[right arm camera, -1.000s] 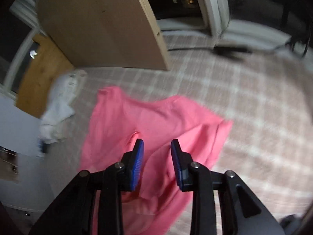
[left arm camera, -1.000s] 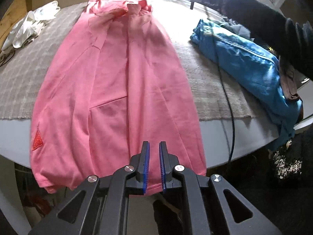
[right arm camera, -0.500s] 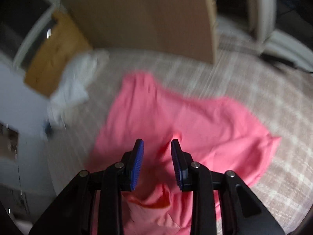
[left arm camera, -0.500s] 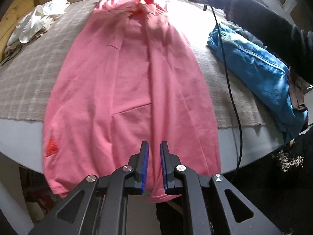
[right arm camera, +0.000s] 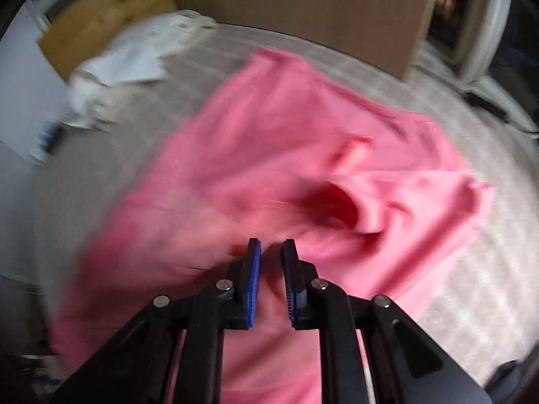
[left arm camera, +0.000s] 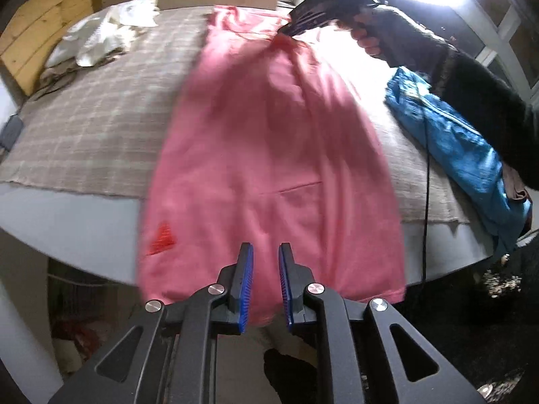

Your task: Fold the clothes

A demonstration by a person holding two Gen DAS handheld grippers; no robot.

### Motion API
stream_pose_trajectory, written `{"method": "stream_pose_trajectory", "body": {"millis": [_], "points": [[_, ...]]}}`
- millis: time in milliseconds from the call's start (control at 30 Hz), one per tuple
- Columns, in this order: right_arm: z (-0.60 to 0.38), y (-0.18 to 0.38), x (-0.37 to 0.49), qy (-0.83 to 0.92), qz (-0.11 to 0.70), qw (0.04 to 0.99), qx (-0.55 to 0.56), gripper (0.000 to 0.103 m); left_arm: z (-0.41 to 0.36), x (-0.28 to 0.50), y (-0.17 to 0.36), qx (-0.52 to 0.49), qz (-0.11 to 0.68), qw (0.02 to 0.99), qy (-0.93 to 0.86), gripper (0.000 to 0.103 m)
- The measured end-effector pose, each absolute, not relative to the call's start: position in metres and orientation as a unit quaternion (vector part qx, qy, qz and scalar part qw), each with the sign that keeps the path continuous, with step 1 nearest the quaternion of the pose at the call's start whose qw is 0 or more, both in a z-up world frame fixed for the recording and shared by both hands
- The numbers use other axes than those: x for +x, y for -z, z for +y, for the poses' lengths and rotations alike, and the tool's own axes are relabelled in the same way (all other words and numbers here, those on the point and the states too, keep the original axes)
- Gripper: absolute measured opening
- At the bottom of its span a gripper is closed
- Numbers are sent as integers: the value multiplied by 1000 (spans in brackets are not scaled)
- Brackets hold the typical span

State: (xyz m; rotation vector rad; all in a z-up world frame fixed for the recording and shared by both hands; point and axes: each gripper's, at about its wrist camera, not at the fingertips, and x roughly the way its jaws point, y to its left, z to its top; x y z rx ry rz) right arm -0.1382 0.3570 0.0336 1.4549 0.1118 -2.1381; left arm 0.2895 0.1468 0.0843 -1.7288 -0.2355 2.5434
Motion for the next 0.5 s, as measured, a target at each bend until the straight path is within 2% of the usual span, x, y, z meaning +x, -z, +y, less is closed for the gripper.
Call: {"method": "stream_pose_trajectory", "body": {"millis": [100, 167, 200, 400, 500], "points": [[364, -54, -117, 809, 14, 273, 520, 15, 123, 299, -93, -555, -67, 23, -829, 19], [385, -68, -87, 813, -20, 263, 519, 26, 109, 302, -94, -554, -61, 26, -830, 21], [395, -69, -68, 811, -34, 258, 524, 27, 104, 303, -93, -555, -60, 31, -829, 21], [430, -68, 2, 828, -32, 151, 539, 27, 128, 296, -80, -542, -42, 172, -822, 21], [429, -79, 1, 828, -42, 134, 542, 27, 157, 300, -68, -545, -23, 236, -804, 21]]}}
